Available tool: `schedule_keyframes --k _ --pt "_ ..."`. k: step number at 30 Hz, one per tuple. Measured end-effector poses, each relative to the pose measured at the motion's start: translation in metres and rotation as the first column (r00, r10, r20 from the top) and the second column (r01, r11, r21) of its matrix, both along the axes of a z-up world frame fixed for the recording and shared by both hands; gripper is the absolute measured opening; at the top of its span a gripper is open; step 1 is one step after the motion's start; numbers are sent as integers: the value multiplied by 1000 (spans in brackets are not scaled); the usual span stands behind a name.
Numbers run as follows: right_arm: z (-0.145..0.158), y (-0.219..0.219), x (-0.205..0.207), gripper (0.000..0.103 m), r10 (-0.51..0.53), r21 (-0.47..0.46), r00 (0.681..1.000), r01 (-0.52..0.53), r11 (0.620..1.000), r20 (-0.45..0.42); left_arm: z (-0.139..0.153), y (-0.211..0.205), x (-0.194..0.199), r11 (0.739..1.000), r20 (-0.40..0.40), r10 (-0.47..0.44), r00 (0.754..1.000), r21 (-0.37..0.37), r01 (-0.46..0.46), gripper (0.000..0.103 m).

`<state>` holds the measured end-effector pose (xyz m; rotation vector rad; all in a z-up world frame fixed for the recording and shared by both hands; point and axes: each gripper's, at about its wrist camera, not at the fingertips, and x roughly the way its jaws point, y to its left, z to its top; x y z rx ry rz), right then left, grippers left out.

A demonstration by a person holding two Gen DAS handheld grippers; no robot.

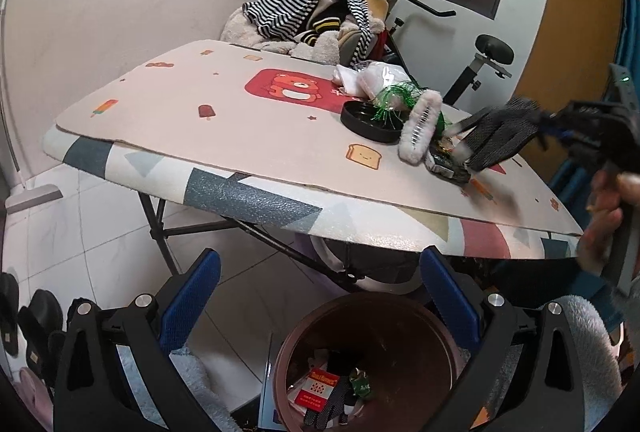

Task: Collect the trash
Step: 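Lift the glove with the right gripper while the left gripper grasps the white fluffy stick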

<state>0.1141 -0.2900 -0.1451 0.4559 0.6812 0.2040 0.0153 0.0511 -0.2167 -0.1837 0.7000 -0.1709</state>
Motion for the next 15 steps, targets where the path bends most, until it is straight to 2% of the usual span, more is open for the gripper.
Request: schedule_keyframes --k 8,11,15 --pt "42 -31 -10 12 -11 -78 990 22 997 138 0 -9 1 999 0 -33 999 29 33 97" --pt "40 -38 -12 12 2 -99 992 11 995 129 1 -10 6 999 -17 -50 999 22 50 97" --pt "30 -38 -14 12 6 -128 995 6 992 96 6 -25 25 992 -40 -120 992 39 121 97"
